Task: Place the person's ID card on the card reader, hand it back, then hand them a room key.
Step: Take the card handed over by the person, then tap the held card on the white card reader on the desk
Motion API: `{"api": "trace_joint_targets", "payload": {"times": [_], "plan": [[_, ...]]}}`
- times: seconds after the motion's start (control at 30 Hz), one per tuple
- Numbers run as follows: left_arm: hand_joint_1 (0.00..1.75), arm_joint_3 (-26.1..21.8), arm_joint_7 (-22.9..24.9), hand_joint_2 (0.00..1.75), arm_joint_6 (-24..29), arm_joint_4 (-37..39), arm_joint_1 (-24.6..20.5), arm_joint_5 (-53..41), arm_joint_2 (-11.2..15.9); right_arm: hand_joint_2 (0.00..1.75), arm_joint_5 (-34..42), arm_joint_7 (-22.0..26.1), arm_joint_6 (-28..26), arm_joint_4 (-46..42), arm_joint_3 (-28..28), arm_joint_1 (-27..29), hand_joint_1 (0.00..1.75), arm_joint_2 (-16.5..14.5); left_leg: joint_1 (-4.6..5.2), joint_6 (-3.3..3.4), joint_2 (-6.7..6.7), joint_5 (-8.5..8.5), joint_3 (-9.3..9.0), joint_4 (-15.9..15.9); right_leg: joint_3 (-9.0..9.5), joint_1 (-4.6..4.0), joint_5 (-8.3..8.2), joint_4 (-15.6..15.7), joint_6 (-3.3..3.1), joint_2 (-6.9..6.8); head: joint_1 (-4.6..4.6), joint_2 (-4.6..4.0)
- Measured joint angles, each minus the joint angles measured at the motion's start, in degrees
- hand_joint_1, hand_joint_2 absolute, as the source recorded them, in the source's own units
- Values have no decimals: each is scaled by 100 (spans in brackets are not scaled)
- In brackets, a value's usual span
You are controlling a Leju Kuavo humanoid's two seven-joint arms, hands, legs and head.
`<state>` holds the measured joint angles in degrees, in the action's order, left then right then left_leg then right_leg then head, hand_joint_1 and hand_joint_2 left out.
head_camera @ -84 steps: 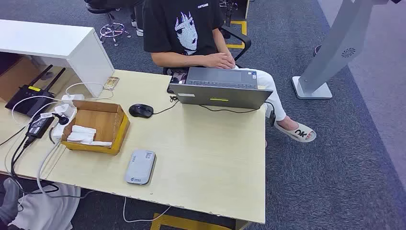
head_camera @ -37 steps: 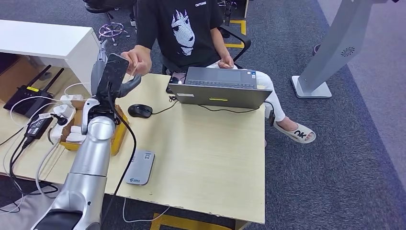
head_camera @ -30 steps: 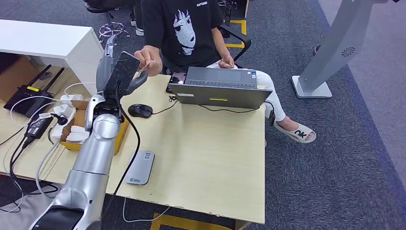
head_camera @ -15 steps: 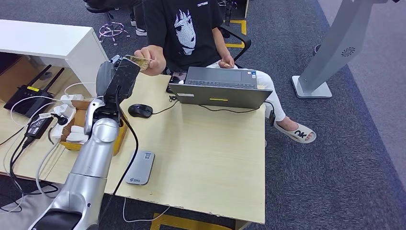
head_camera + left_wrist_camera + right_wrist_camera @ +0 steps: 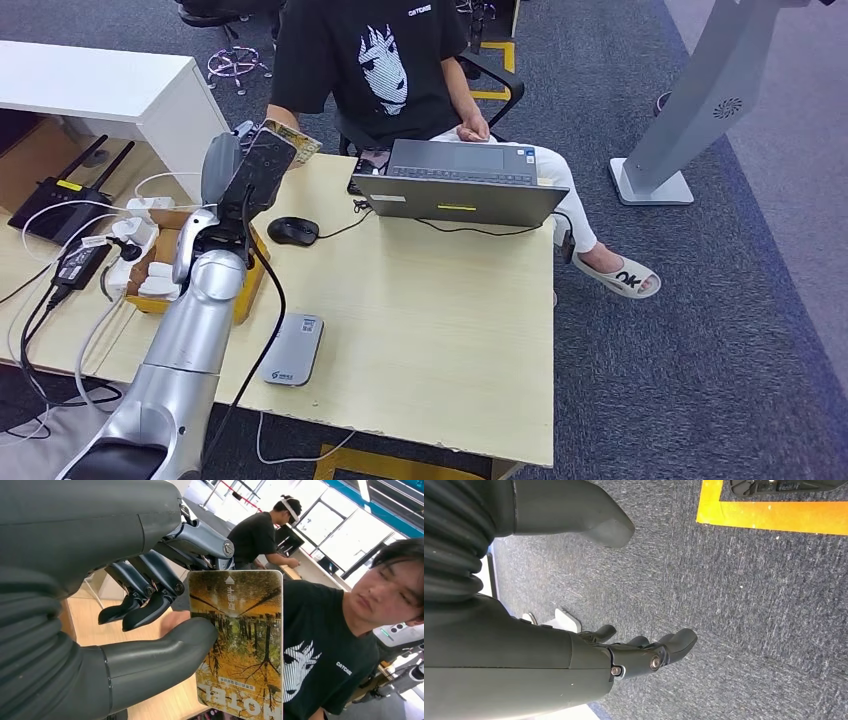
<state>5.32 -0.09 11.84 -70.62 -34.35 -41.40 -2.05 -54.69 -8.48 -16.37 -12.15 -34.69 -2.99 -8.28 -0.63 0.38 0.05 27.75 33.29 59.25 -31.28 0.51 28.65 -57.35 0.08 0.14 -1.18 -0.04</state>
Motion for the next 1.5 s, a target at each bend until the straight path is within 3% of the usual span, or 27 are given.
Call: {"api": "trace_joint_targets", "payload": {"times": [0.1,0.23,0.4,0.47,0.6,0.73,1.03,1.3,1.5], "plan": [[175,43,74,175,-39,0,-1,-253,32,175,-3,0,5,2,-1,0,0,-1,0,0,0,0,0,0,0,0,0,0,0,0,1,-1],[175,426,430,175,-542,-31,9,-1584,206,175,-17,-35,58,2,-25,1,0,-1,0,0,0,0,0,0,0,0,0,0,0,-1,0,0],[175,1637,749,175,-1254,-439,68,-3613,693,175,14,-60,70,2,-164,8,0,-25,1,0,0,0,1,0,0,0,0,0,0,0,0,0],[175,2204,761,175,-1428,-662,122,-3927,943,175,38,-67,59,3,-246,11,0,-51,1,0,1,1,1,0,-1,0,0,0,0,0,0,0],[175,3076,674,175,-1868,-1005,192,-3662,1385,175,69,-68,50,2,-416,11,0,-98,-1,0,1,1,1,-1,-2,0,1,0,0,0,1,0],[175,3508,634,175,-2007,-1176,197,-3492,1713,175,78,-69,32,2,-549,16,0,-131,-1,0,3,0,0,-2,-3,0,1,0,-1,1,0,0],[175,3980,488,175,-2316,-1395,138,-3078,2312,175,75,-114,-16,2,-754,27,0,-196,0,-1,3,0,1,-1,-2,-1,1,-1,0,3,0,0],[175,4233,411,175,-2494,-1834,98,-2592,3081,175,67,-112,-26,2,-957,36,0,-227,-2,-1,6,0,1,-2,-4,-1,1,-1,-1,6,0,0],[175,4315,420,175,-2427,-1979,226,-2539,3381,175,68,-103,-27,-3,-1049,35,0,-242,-1,-1,6,0,1,-3,-3,-1,1,-1,-1,6,1,0]]}}
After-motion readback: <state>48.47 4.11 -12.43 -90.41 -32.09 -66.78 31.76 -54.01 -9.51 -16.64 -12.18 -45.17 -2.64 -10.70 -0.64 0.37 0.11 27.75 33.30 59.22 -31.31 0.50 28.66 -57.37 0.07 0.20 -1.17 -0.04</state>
